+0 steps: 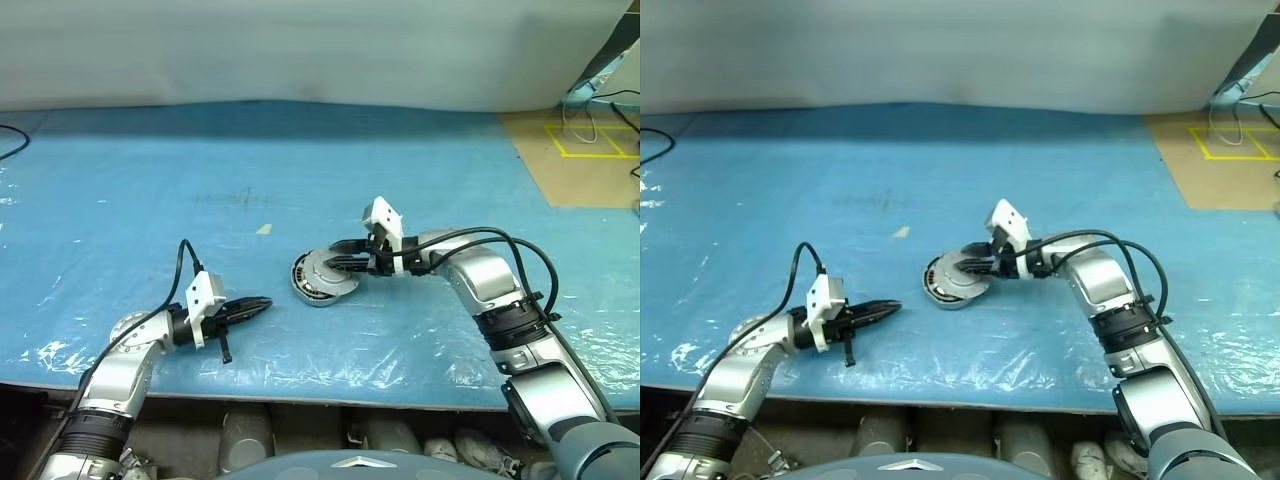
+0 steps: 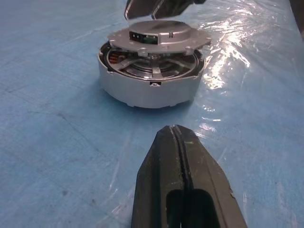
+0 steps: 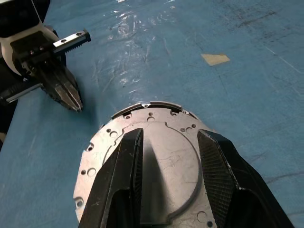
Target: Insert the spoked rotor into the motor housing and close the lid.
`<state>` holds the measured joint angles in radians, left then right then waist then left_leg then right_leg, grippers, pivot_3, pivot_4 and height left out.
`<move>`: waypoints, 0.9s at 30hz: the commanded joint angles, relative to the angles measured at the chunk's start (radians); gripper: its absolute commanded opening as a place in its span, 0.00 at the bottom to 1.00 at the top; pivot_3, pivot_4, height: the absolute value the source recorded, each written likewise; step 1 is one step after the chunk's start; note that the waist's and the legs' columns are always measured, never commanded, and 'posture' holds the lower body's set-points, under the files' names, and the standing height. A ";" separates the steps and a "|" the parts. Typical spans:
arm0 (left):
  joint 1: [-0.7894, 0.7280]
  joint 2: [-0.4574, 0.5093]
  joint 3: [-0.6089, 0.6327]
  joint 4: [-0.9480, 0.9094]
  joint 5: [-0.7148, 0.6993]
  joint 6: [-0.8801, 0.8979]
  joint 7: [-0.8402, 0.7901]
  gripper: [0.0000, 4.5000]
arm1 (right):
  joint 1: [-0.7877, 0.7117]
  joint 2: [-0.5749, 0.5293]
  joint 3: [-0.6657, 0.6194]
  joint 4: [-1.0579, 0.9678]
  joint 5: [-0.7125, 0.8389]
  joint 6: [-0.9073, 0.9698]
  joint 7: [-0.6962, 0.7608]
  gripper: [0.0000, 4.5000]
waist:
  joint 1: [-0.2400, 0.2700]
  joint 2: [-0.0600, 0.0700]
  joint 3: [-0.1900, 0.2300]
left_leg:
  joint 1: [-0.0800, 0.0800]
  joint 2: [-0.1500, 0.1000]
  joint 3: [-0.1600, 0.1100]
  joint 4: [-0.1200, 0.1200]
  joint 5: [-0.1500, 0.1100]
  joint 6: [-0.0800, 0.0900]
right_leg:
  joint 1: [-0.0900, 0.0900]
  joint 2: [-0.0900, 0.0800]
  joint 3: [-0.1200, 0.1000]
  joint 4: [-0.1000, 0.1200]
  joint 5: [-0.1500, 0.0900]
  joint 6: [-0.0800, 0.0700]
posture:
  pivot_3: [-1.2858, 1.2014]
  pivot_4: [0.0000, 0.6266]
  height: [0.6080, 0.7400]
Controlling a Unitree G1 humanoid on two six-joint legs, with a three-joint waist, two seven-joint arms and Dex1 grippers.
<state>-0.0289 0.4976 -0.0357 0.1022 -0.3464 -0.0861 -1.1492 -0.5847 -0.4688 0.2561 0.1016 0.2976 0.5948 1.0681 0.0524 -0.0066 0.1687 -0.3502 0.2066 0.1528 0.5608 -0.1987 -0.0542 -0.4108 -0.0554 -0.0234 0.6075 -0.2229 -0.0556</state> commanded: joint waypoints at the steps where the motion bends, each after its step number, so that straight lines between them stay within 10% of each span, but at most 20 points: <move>1: -0.005 -0.007 -0.004 0.028 0.007 -0.057 -0.015 0.00 | -0.007 -0.008 -0.006 -0.052 0.013 0.006 0.013 0.41 | 0.000 0.000 0.000 | 0.000 0.000 0.000 0.000 0.000 0.000 | 0.000 0.000 0.000 0.000 0.000 0.000 | 0.52 0.24 1.00; 8: -0.025 -0.021 -0.006 0.119 0.019 -0.130 -0.036 0.00 | 0.006 -0.023 -0.004 -0.067 -0.006 -0.029 0.013 0.45 | 0.000 0.000 0.000 | 0.000 0.000 0.000 0.000 0.000 0.000 | 0.000 0.000 0.000 0.001 0.000 0.000 | 0.52 0.24 1.00; 16: -0.070 -0.024 -0.007 0.161 0.017 -0.141 -0.044 0.00 | 0.051 -0.046 0.041 -0.093 -0.059 -0.103 0.025 1.00 | 0.009 0.000 0.000 | 0.000 0.000 0.000 0.000 0.000 0.000 | 0.000 0.000 0.000 0.000 0.000 0.000 | 0.52 0.24 1.00; 27: -0.073 -0.016 -0.023 0.050 0.011 -0.051 -0.007 0.00 | 0.065 -0.038 0.069 -0.039 -0.123 -0.172 0.014 0.91 | 0.016 0.000 0.000 | 0.000 0.000 0.000 0.001 0.000 0.000 | 0.000 0.000 0.000 0.001 0.000 0.000 | 0.52 0.24 1.00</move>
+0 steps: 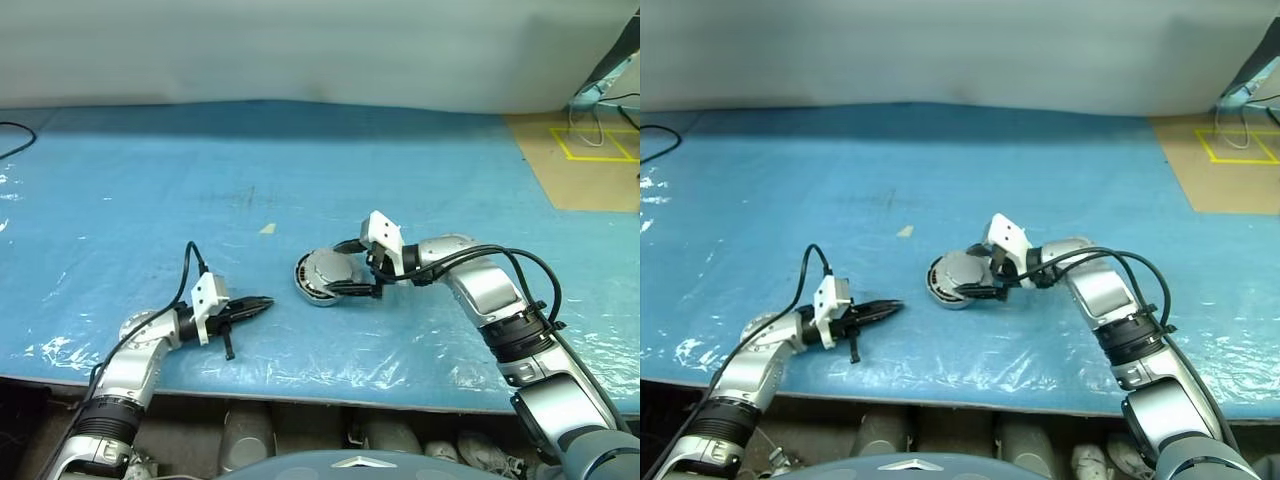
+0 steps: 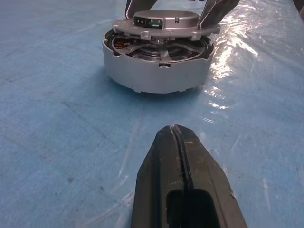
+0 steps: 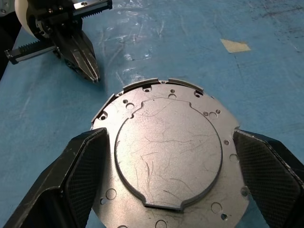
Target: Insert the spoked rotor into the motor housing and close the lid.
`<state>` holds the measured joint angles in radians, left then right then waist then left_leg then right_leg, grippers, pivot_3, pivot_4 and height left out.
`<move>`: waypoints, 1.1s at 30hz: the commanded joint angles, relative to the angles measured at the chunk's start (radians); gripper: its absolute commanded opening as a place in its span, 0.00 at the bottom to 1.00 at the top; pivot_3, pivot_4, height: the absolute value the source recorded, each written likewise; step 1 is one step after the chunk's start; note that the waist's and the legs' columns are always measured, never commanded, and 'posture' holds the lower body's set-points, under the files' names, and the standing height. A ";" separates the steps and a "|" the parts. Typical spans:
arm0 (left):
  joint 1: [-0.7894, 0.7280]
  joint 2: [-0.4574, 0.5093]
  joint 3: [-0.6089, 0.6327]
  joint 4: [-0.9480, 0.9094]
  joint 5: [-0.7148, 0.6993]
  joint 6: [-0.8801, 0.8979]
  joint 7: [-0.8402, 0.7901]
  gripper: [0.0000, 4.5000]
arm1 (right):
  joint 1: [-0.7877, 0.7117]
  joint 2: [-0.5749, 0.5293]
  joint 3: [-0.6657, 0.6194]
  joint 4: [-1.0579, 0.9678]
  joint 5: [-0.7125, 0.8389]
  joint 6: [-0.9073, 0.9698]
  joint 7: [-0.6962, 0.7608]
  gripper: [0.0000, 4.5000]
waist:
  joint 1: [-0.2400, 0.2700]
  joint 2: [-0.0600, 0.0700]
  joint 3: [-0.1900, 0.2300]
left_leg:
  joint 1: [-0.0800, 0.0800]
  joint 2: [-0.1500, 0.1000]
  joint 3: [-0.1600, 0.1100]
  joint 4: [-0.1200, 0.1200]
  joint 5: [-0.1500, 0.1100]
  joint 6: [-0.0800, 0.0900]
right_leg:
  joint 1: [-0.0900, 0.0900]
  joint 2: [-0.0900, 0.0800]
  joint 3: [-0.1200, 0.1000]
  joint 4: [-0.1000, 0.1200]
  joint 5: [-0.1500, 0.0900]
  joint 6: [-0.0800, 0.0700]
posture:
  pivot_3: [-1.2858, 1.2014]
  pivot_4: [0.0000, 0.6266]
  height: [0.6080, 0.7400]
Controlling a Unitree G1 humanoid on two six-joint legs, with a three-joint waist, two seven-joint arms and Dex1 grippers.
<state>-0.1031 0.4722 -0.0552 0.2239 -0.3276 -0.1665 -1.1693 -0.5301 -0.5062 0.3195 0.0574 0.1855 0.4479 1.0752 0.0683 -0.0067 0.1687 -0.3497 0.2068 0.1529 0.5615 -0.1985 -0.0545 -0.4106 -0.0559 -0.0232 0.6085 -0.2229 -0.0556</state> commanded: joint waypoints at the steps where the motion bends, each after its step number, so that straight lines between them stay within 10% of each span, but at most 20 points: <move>1: 0.002 0.011 -0.003 -0.093 -0.011 0.046 0.020 0.00 | 0.012 0.000 0.004 0.007 -0.005 -0.023 0.012 0.86 | 0.000 0.000 0.000 | 0.000 0.000 0.000 0.000 0.000 0.000 | 0.000 0.000 0.000 0.000 0.000 0.000 | 0.52 0.24 1.00; 4: 0.007 0.014 -0.004 -0.154 -0.016 0.095 0.042 0.00 | 0.013 0.001 0.002 0.007 -0.007 -0.019 0.012 0.65 | -0.001 0.000 0.000 | 0.001 0.000 0.000 0.000 0.000 0.000 | 0.001 0.000 0.000 0.000 0.000 0.000 | 0.52 0.24 1.00; 33: 0.021 0.009 -0.016 -0.215 -0.010 0.157 0.078 0.00 | -0.095 0.143 0.007 0.130 -0.025 0.076 -0.085 0.65 | -0.007 0.000 0.000 | 0.002 0.000 0.000 0.000 0.000 0.000 | 0.002 0.000 0.000 0.000 0.000 0.000 | 0.52 0.24 1.00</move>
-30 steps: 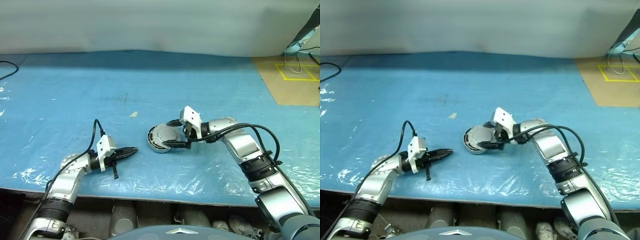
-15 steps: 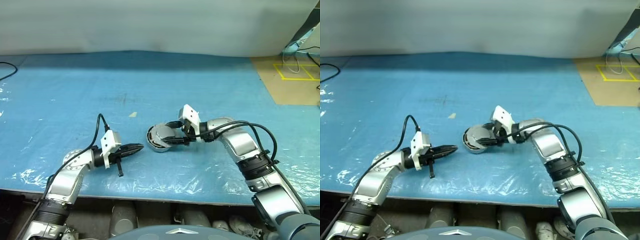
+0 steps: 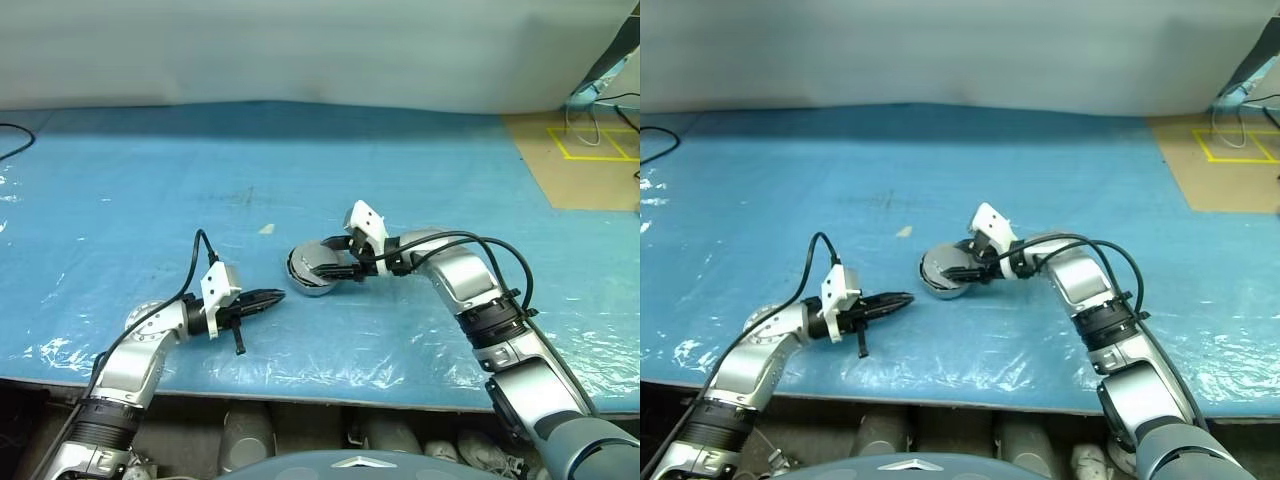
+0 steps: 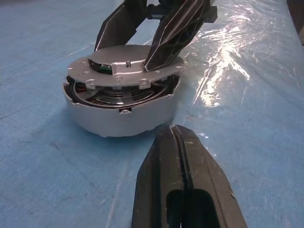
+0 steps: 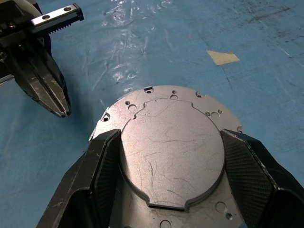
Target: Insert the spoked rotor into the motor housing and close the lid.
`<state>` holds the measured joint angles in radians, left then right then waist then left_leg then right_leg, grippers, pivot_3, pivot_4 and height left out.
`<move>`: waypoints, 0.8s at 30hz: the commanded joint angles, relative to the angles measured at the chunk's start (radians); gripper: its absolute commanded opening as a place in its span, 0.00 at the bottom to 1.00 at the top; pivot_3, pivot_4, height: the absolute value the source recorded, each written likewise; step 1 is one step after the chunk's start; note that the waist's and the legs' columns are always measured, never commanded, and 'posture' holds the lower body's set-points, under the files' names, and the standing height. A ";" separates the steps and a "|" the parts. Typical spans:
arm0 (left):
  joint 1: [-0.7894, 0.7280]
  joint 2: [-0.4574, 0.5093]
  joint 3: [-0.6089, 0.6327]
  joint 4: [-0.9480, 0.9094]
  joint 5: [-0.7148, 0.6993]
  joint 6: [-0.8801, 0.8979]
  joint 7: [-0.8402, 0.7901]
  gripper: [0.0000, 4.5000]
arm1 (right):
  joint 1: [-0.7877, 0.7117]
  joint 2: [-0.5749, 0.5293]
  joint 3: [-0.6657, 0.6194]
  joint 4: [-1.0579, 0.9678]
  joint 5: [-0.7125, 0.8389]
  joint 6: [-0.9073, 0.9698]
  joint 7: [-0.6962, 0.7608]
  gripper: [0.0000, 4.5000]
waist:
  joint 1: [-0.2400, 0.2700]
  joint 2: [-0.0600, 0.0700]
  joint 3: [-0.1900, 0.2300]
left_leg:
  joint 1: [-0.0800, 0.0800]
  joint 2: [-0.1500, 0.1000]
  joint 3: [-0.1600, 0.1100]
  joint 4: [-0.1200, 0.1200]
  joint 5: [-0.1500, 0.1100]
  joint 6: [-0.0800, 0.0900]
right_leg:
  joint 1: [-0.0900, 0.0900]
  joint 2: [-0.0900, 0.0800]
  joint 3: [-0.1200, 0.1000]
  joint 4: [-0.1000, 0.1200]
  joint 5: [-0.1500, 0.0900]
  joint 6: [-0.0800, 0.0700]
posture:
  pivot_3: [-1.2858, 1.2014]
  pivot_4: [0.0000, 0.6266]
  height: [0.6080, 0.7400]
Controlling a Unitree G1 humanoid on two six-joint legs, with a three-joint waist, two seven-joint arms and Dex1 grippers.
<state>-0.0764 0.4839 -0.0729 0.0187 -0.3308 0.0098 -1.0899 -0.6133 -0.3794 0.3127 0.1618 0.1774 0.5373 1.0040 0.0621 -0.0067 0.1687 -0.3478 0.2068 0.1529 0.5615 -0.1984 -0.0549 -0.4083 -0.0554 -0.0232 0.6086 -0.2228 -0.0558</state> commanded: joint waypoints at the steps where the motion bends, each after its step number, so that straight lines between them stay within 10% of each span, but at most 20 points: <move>1: -0.005 -0.003 0.002 -0.008 -0.007 -0.020 -0.001 0.00 | -0.013 0.020 0.015 0.033 -0.022 -0.018 -0.017 0.65 | -0.003 0.000 0.000 | 0.000 0.000 0.000 0.000 0.000 0.000 | 0.000 0.000 0.000 0.000 0.000 0.000 | 0.52 0.24 1.00; 24: -0.034 -0.024 -0.020 0.000 -0.002 -0.023 0.015 0.00 | -0.184 0.086 0.060 0.084 -0.032 0.114 -0.011 0.65 | -0.018 0.000 0.000 | -0.001 0.000 0.000 0.000 0.000 0.000 | -0.002 0.000 0.000 0.000 0.000 0.000 | 0.52 0.24 1.00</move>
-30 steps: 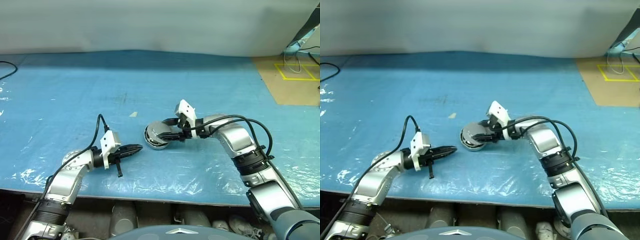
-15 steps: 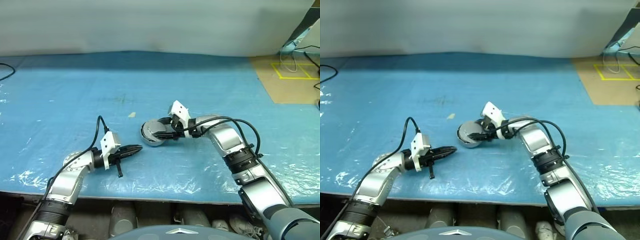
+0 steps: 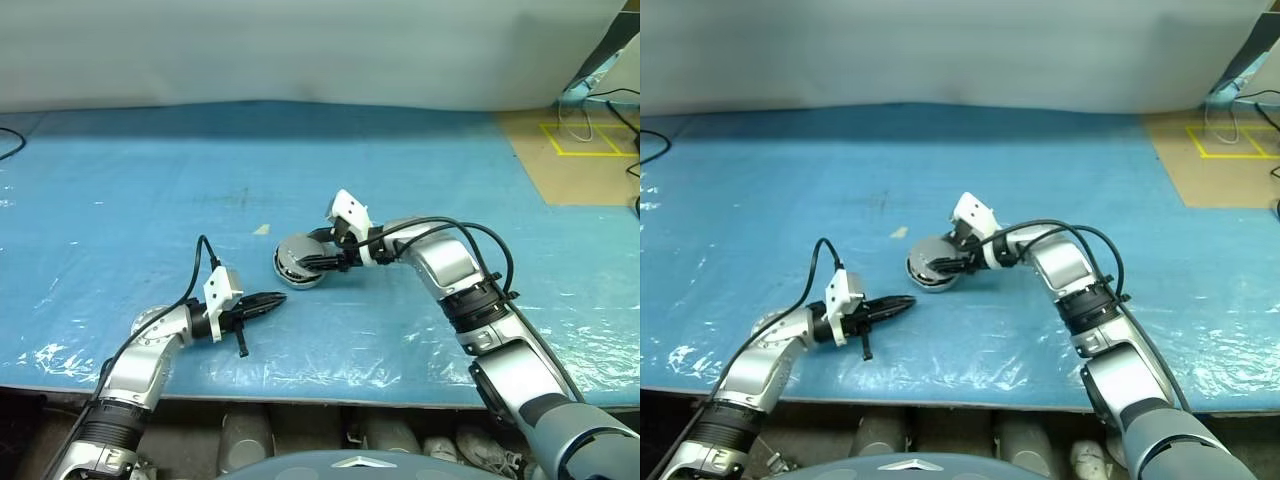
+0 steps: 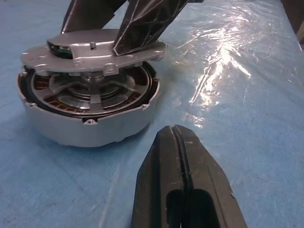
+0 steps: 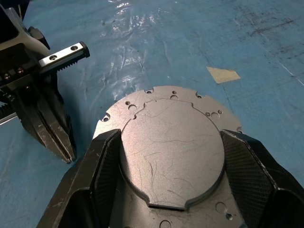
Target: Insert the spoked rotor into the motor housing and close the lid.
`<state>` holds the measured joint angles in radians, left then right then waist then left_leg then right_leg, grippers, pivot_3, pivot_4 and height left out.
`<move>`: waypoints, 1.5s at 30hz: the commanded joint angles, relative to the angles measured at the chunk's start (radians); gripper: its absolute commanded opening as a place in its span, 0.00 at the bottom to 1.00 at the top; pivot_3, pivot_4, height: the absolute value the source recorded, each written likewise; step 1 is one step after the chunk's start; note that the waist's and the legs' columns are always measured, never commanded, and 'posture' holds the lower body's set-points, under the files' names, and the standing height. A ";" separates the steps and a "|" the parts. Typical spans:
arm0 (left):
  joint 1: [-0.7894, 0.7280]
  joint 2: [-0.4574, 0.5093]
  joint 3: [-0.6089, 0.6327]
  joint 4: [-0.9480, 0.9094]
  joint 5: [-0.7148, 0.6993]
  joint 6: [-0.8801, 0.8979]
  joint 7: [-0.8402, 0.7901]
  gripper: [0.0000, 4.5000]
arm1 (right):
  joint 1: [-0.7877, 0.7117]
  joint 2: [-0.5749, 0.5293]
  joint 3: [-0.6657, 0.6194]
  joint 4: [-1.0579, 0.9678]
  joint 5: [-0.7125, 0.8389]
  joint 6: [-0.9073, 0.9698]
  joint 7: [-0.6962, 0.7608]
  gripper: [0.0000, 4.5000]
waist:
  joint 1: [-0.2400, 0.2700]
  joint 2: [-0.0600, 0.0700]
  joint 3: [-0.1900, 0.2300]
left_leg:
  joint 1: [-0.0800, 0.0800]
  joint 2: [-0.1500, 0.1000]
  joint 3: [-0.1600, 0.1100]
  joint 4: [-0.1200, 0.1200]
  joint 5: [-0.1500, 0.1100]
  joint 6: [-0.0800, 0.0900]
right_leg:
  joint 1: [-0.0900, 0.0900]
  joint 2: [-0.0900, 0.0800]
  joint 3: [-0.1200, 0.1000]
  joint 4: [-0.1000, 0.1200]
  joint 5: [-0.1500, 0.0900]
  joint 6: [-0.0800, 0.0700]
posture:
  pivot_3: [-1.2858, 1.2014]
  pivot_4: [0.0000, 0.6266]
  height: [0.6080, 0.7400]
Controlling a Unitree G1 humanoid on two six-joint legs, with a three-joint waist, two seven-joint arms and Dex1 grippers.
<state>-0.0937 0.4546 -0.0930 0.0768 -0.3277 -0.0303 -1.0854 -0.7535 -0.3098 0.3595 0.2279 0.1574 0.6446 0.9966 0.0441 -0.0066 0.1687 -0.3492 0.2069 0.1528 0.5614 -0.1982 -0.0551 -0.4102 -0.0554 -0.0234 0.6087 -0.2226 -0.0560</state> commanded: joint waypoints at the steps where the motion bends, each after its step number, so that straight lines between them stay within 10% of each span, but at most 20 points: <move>1: -0.019 0.006 0.000 -0.066 -0.007 0.025 0.014 0.00 | -0.048 0.021 0.018 0.030 -0.017 0.008 -0.006 0.65 | 0.000 0.000 0.000 | 0.000 0.000 0.000 0.000 0.000 0.000 | 0.000 0.000 0.000 0.000 0.000 0.000 | 0.52 0.24 1.00; 45: -0.028 0.005 0.007 0.023 -0.006 -0.034 -0.008 0.00 | -0.207 0.187 0.023 0.216 -0.085 0.070 -0.082 0.65 | -0.002 0.000 0.000 | -0.001 0.000 0.000 0.000 0.000 0.000 | -0.002 0.000 0.000 0.001 0.000 -0.001 | 0.52 0.24 1.00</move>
<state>-0.1158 0.4515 -0.0941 0.1152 -0.3281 -0.0577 -1.0883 -0.9411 -0.1278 0.3842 0.4488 0.0812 0.7270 0.9274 0.0421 -0.0063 0.1687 -0.3498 0.2071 0.1532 0.5611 -0.1982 -0.0557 -0.4121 -0.0554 -0.0232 0.6095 -0.2224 -0.0565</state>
